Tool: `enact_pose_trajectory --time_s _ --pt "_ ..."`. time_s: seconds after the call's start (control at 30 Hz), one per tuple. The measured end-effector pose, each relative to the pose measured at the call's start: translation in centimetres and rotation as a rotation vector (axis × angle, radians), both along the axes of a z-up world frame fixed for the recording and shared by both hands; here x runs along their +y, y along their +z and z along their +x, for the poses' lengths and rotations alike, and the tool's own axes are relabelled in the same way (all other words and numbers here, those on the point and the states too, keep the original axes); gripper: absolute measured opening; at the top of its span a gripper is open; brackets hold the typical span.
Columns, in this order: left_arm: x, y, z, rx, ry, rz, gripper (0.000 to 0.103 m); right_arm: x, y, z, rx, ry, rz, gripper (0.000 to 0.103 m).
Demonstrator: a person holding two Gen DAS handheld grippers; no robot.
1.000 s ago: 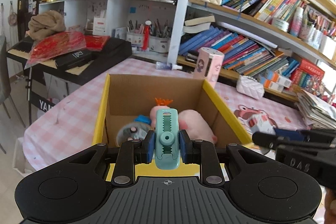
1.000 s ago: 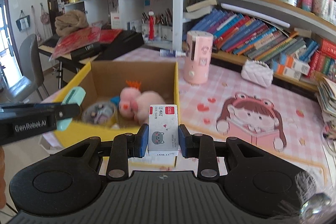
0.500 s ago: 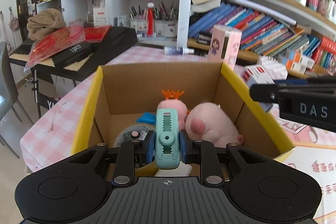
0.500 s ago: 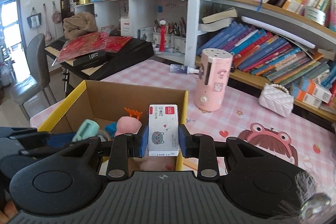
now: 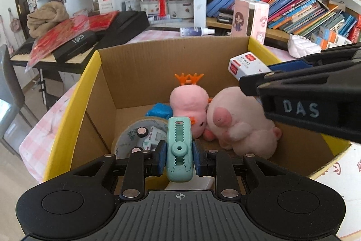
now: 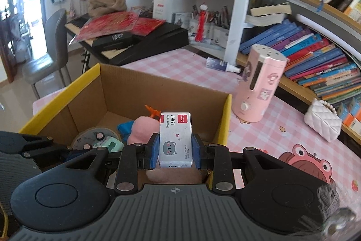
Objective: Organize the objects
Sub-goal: 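Lower the stapler and card box into the box with both tools, then open the left tool to drop the stapler while the right tool releases the card box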
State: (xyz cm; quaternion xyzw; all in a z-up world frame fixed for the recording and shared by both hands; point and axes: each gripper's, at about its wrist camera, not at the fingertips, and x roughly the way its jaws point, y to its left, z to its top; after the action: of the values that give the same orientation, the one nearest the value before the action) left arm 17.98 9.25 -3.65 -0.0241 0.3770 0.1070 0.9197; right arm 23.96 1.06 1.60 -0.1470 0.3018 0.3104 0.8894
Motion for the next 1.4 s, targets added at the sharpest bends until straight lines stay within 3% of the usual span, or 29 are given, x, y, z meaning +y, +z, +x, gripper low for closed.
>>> enact_pose_trajectory --time_s 0.3,0.37,0.5,0.63,0.87,1.03,1.33,1.4 --pt "0.2 -0.2 0.1 0.004 0.025 0.005 0.027 1.4 -1.7 1.0 0.028 0.043 -0.056 0.028" --pt "0.4 -0.1 0.0 0.003 0.034 0.007 0.034 1.5 -1.9 1.3 0.033 0.051 -0.067 0.028" --pt "0.6 0.2 -0.7 -0.022 0.058 0.019 0.059 2.0 -2.4 1.4 0.031 0.07 -0.091 0.028" --pt "0.6 0.6 -1.1 -0.039 0.059 0.02 0.069 2.6 -2.4 1.7 0.021 0.081 -0.105 0.028" --pt "0.1 1.3 -1.9 -0.071 0.039 0.027 0.078 3.9 -1.7 1.3 -0.023 0.125 -0.105 0.028" --pt "0.0 1.6 -2.3 -0.085 0.031 0.028 0.085 5.0 -2.4 1.3 0.003 0.164 -0.162 0.028" --pt "0.2 1.6 -2.9 -0.086 0.036 0.032 0.086 5.7 -2.5 0.9 -0.014 0.182 -0.196 0.028" --pt "0.4 1.7 -3.1 -0.09 0.036 0.03 0.086 5.4 -2.2 0.6 -0.024 0.172 -0.186 0.034"
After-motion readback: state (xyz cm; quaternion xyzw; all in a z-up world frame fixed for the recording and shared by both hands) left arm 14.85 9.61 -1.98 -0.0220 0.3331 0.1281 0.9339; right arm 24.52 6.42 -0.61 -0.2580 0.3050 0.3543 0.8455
